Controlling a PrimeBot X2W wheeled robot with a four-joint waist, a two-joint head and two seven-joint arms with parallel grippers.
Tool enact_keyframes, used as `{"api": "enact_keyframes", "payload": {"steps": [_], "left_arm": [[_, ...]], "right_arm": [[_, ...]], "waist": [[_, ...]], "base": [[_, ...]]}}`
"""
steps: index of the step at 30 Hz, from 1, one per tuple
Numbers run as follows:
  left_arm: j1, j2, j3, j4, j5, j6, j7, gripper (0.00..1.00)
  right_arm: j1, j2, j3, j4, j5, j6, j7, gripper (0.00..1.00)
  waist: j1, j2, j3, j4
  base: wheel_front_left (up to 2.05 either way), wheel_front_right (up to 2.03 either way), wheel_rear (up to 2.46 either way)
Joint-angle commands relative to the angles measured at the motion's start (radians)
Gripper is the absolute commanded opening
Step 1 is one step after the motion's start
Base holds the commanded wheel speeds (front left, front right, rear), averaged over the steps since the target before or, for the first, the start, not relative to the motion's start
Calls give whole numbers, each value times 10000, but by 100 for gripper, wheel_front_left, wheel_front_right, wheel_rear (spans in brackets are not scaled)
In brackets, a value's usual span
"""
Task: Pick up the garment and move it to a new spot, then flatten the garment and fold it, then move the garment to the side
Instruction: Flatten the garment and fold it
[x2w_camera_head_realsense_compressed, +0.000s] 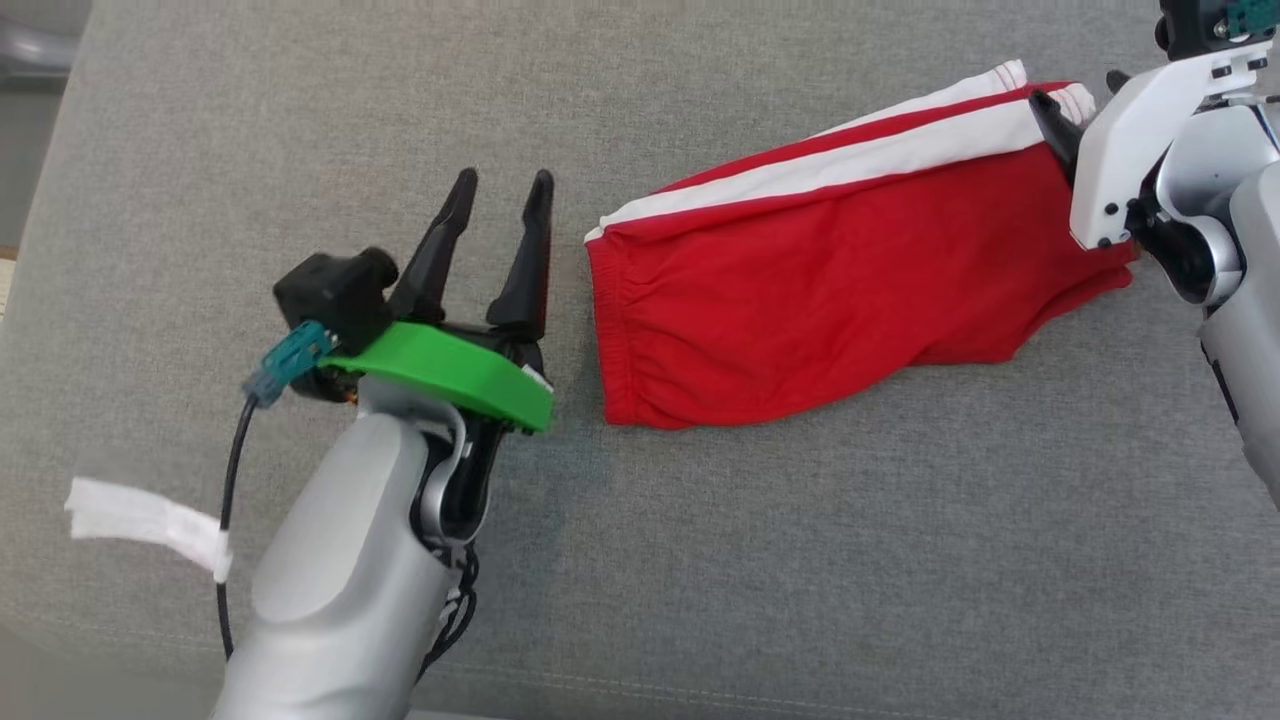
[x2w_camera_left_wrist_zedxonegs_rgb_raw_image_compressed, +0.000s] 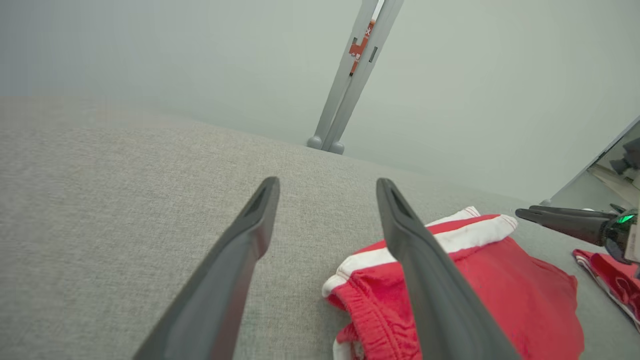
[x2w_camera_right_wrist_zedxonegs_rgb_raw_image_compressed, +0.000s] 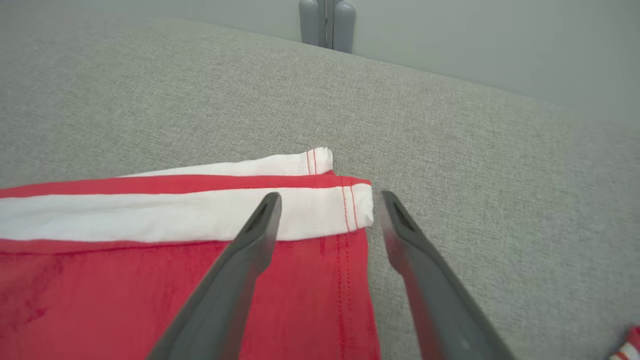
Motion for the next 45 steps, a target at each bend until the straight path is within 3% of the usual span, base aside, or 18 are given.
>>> {"api": "enact_keyframes", "payload": {"steps": [1,7,12,21,26,27,28,29,37,45], "left_arm": [[438,103,347,-379,492,50,-20,100],[2109,96,1763,-1748,2265,3,-21,100],[3104,-56,2724,-2493,3131,-54,-13,100],[3828,-165,3648,-3015,3546,-139,-14,100],[3977,-168,3676,-3085,3384,-111,-14,100],[3986,-169,3675,-3071,3379,-82,-14,100],[3993,-168,3660,-3046,3332,-63,-14,100],[4002,-168,3651,-3032,3309,-58,-14,100],[4207,-167,3486,-2877,3382,-113,-14,100],[4533,-159,3598,-2866,3440,-188,-14,100]], "right_arm": [[261,-138,-53,-34,204,-15,230,100],[893,-305,-542,24,587,-15,1026,100],[1301,-150,-1155,317,515,-12,1246,100],[1442,586,-1851,1049,121,-2,1212,100],[1615,1089,-1436,1318,-143,37,1545,100],[1675,1128,-1320,1379,-172,47,1672,88],[1765,1156,-1189,1415,-192,50,1761,23],[1814,1159,-1110,1392,-204,53,1734,0],[1962,279,-1534,1103,-917,-25,887,0],[2609,-302,-3648,-210,-2778,-15,182,0]], "waist": [[0,0,-329,-165],[0,0,-464,-144],[0,0,-320,152],[0,0,-83,809],[0,0,-83,994],[0,0,-97,1010],[0,0,-129,1026],[0,0,-156,1031],[0,0,-553,806],[0,0,-1194,197]], "base": [[0,0,0],[0,0,0],[0,0,0],[0,0,0],[0,0,0],[0,0,0],[0,0,0],[0,0,0],[0,0,0],[0,0,0]]}}
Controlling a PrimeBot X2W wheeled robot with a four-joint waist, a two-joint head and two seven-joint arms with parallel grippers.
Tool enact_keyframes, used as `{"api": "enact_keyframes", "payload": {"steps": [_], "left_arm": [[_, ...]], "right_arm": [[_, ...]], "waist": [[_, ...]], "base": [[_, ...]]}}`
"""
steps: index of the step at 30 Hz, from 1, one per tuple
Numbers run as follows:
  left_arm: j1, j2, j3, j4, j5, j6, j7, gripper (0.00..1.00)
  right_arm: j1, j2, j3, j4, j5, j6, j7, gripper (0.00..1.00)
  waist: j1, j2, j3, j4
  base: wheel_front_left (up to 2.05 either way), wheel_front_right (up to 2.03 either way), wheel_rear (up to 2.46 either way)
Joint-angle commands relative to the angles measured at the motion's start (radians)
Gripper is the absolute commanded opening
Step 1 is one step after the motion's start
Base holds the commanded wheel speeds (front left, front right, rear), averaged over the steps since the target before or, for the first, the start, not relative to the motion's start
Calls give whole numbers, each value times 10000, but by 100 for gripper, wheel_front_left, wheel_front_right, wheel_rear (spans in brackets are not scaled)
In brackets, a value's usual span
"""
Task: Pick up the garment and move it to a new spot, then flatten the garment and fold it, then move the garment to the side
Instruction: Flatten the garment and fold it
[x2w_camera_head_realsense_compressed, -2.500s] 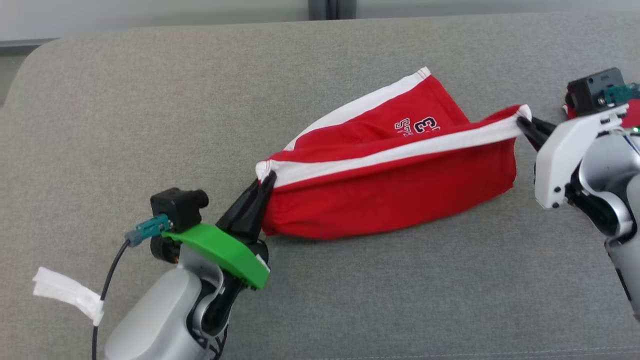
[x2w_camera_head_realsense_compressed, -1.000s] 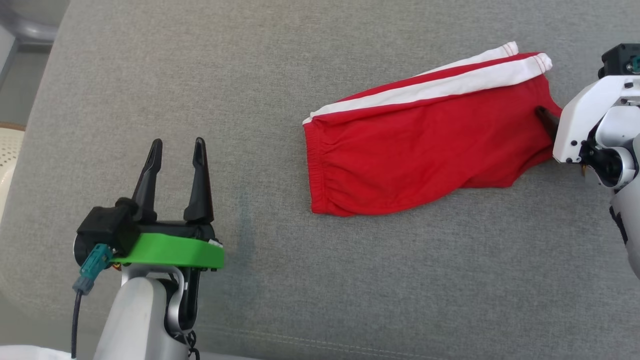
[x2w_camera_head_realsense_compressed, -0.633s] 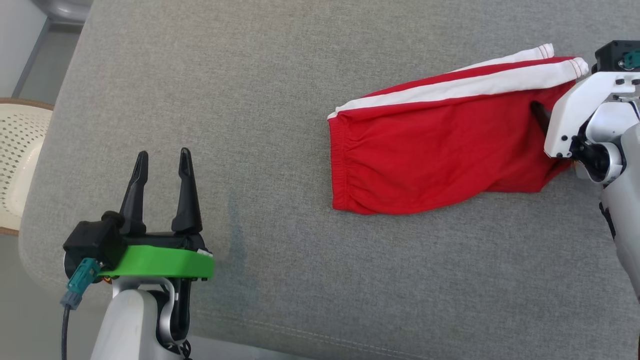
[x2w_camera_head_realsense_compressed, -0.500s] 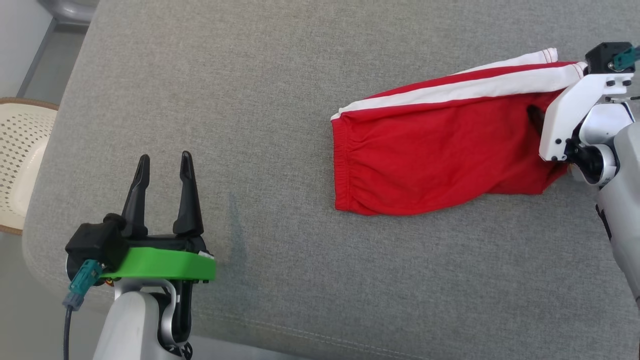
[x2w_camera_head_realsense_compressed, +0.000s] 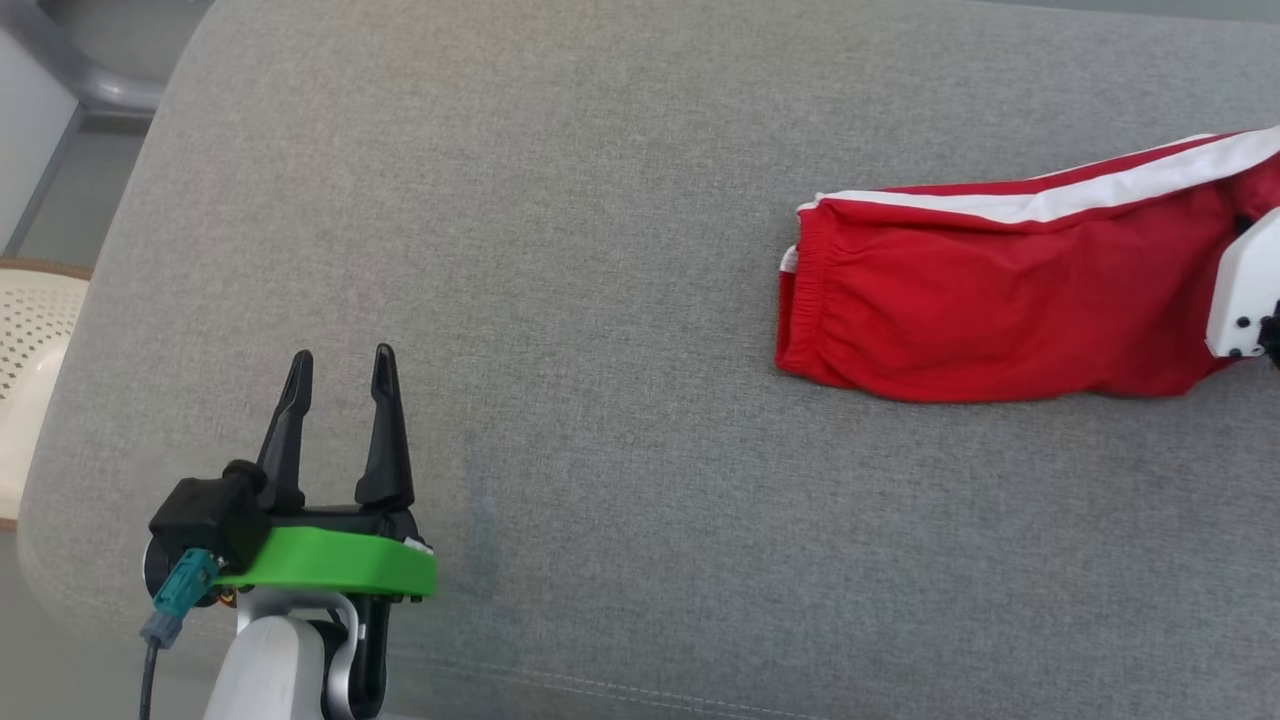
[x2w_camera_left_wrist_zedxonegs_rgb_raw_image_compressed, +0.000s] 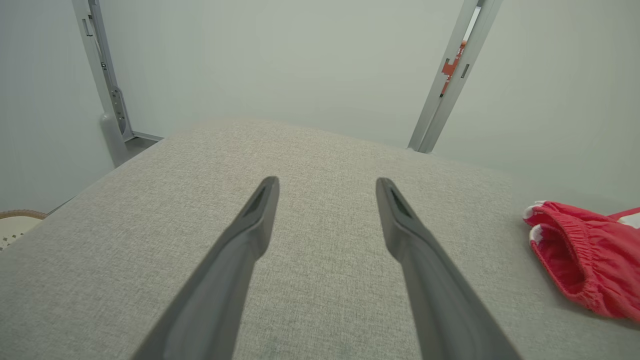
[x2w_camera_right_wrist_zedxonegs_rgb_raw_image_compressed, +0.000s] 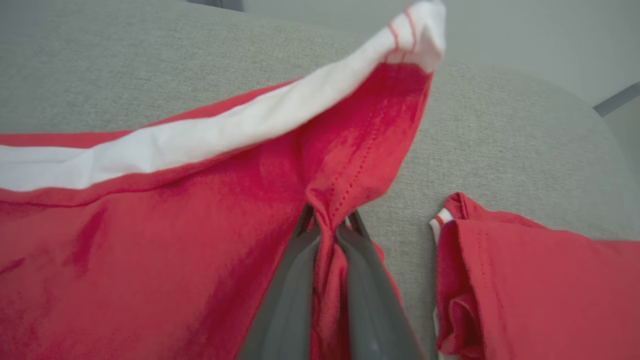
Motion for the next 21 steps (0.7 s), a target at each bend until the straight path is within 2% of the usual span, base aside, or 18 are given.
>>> {"api": "enact_keyframes", "payload": {"steps": [1,8,12,16,21], "left_arm": [[193,12,22,-3,112,-57,1,100],[338,15,-139,112,137,-79,1,100],[209,16,-232,163,53,-71,1,100],[60,15,-371,208,-38,-76,1,100],[-150,15,-562,269,-220,-92,1,100]], "right_arm": [[312,-36,-343,-408,-300,-15,115,0],[1424,359,-1658,-3278,-1407,-15,2000,0],[1591,1111,-1289,-4568,-1429,-12,3282,0],[1108,1692,-288,-4976,-1248,-12,4102,0],[431,2507,317,-4255,-1263,-12,4184,0]], "waist": [[0,0,-364,-368],[0,0,-677,-698],[0,0,-681,-729],[0,0,-611,-651],[0,0,-437,-339]], "base": [[0,0,0],[0,0,0],[0,0,0],[0,0,0],[0,0,0]]}}
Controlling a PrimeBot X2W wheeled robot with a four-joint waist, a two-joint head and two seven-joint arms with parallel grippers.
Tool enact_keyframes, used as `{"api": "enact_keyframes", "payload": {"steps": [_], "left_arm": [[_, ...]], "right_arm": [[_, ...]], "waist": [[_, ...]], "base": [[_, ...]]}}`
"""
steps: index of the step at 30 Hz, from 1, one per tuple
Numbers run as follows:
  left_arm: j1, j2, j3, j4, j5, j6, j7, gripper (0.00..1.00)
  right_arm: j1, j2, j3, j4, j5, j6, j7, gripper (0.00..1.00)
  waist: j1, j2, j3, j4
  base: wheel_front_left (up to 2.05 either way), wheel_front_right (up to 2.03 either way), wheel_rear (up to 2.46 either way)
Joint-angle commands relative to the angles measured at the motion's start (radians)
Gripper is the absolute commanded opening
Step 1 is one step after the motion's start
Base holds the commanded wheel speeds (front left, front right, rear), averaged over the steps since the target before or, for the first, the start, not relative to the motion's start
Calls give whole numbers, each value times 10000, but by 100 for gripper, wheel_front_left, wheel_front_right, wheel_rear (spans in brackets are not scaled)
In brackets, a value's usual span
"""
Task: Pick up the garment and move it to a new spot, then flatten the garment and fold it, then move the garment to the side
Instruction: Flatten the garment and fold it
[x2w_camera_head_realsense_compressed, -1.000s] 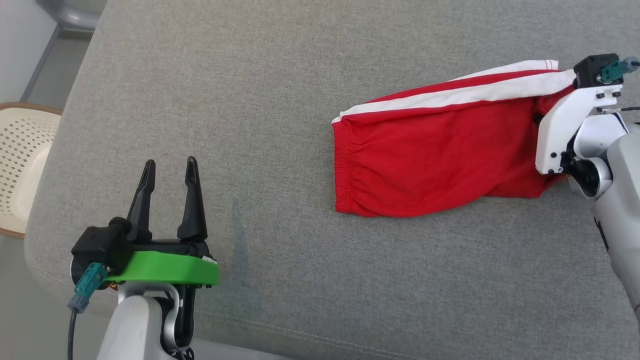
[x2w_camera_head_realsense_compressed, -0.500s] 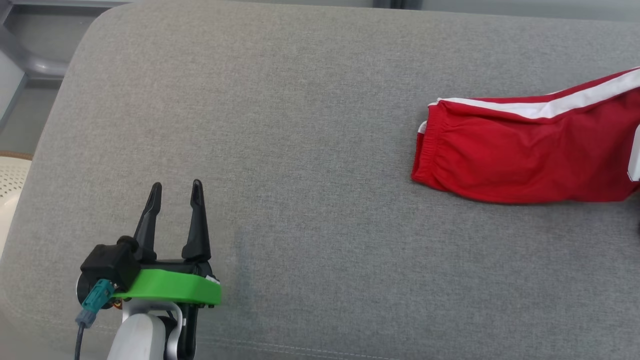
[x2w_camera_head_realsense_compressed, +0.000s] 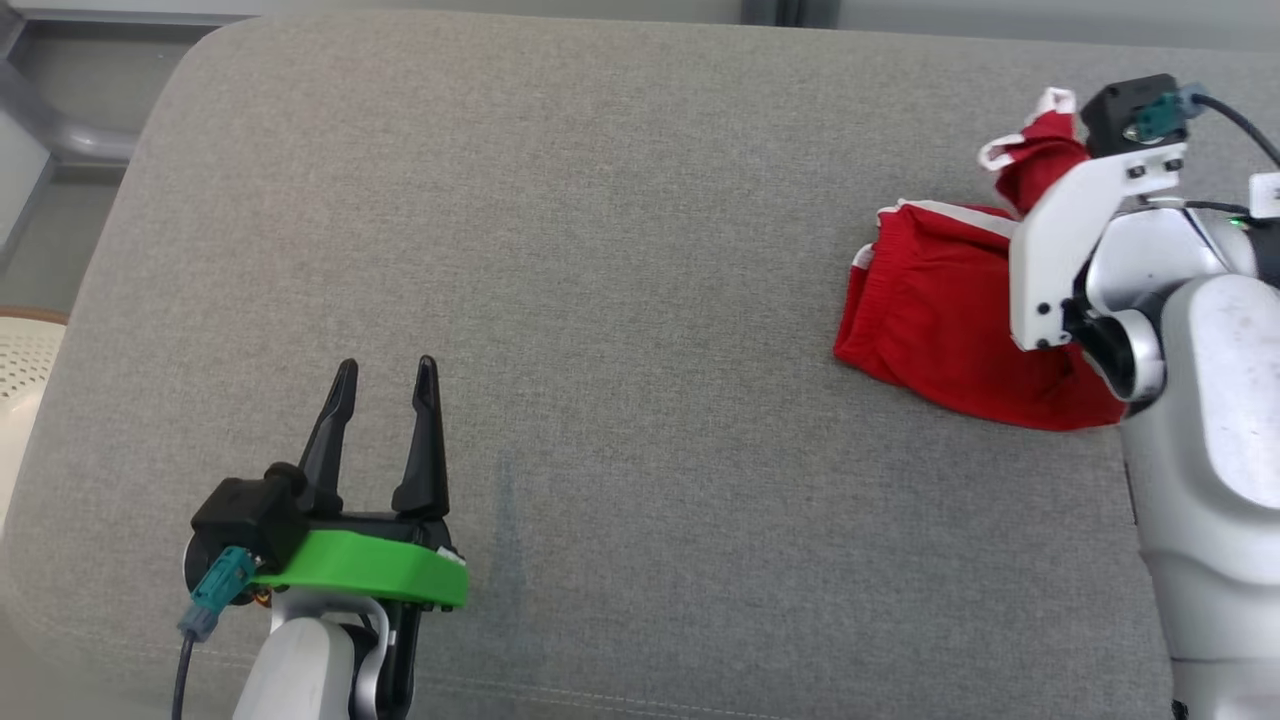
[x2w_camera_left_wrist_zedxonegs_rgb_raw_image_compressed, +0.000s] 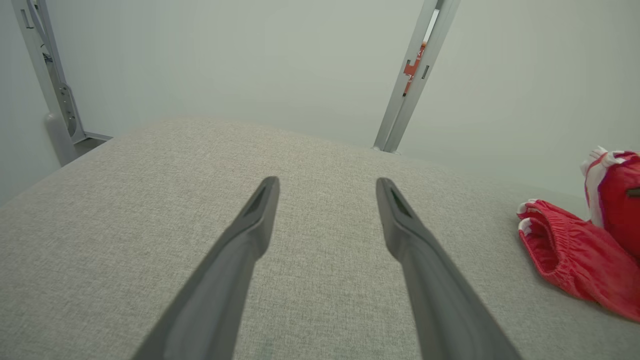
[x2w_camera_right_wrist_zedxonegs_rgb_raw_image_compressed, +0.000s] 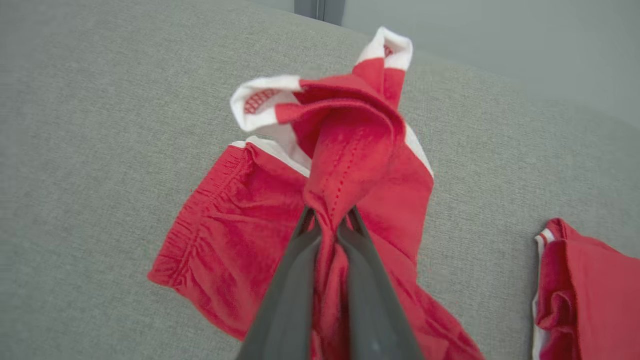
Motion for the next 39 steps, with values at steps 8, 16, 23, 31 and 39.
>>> {"api": "enact_keyframes", "payload": {"steps": [8,16,23,31,39], "left_arm": [[-364,16,-285,2,-377,118,2,100],[-253,16,-176,19,-309,223,1,100],[-66,14,12,8,-100,180,1,100],[73,19,-86,95,-35,109,1,100],[183,19,-265,422,381,49,1,100]], "right_arm": [[-859,850,300,1930,-405,-6,-541,0],[-961,1181,806,2406,1164,-5,-1091,100],[-435,90,890,913,1925,-5,-1963,100],[1022,-1137,209,145,1726,-9,-4404,100],[3018,-555,-619,63,1400,-8,-8046,100]], "waist": [[0,0,419,731],[0,0,302,770],[0,0,-76,395],[0,0,-431,117],[0,0,-908,-549]], "base": [[0,0,0],[0,0,0],[0,0,0],[0,0,0],[0,0,0]]}}
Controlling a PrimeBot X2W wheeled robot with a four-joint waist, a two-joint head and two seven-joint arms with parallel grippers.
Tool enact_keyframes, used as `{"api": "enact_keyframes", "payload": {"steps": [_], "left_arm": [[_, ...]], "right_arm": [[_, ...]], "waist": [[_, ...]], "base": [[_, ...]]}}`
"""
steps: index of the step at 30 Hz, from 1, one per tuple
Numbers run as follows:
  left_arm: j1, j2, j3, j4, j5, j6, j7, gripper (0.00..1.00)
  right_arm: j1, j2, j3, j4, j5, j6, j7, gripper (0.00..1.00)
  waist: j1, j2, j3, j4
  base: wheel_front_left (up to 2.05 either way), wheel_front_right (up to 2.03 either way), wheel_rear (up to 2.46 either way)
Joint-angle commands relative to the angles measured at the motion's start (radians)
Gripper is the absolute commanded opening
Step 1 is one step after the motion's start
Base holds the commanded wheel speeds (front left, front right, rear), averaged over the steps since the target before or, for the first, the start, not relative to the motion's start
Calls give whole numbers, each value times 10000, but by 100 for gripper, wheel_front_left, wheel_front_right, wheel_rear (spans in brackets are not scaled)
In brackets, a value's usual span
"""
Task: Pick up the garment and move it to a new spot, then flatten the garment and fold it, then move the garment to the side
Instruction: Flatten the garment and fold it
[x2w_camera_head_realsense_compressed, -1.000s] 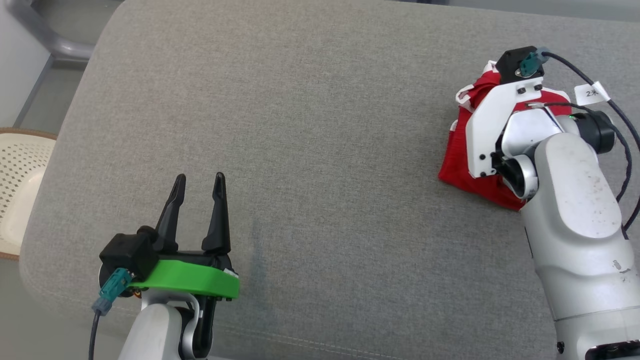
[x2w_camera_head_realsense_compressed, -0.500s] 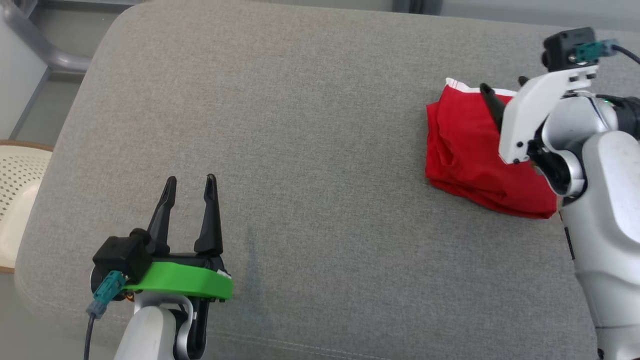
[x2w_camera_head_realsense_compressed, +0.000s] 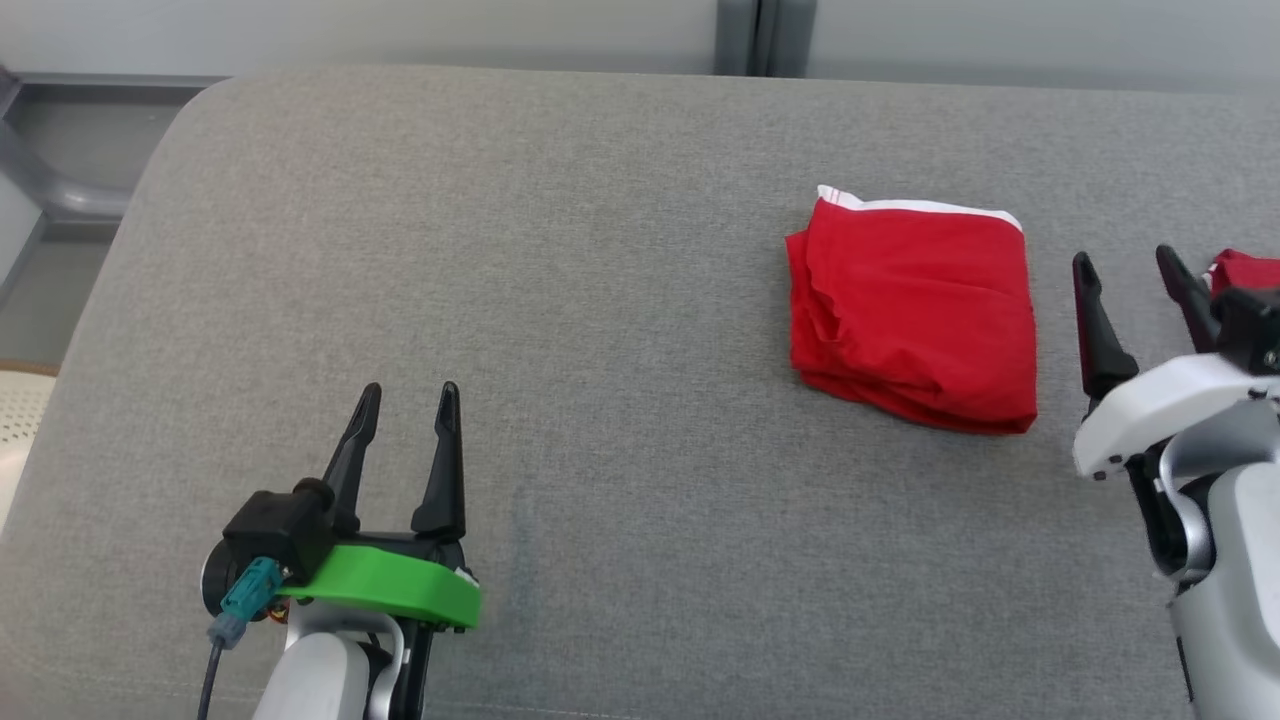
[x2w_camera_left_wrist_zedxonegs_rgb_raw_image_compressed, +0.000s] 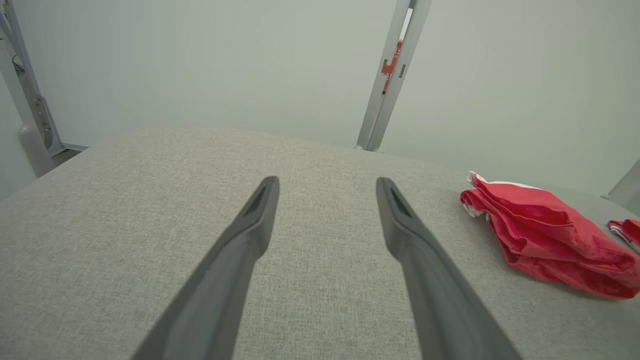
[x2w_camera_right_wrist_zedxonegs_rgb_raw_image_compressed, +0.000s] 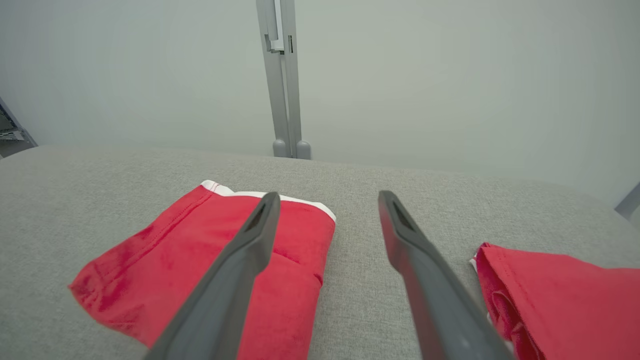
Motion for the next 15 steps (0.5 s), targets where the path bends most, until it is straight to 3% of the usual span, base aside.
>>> {"api": "enact_keyframes", "payload": {"steps": [1,7,15], "left_arm": [[102,30,100,36,253,63,3,100],[264,30,548,71,477,239,3,100],[732,31,1053,-58,685,152,3,100]], "right_arm": [[302,267,-193,70,14,-8,-471,100],[750,1000,-506,571,33,-6,-1521,100],[1025,986,514,1309,178,-6,-1884,100]], "waist": [[0,0,-292,-480],[0,0,-651,-1392],[0,0,-1180,-2174]], "base": [[0,0,0],[0,0,0],[0,0,0]]}}
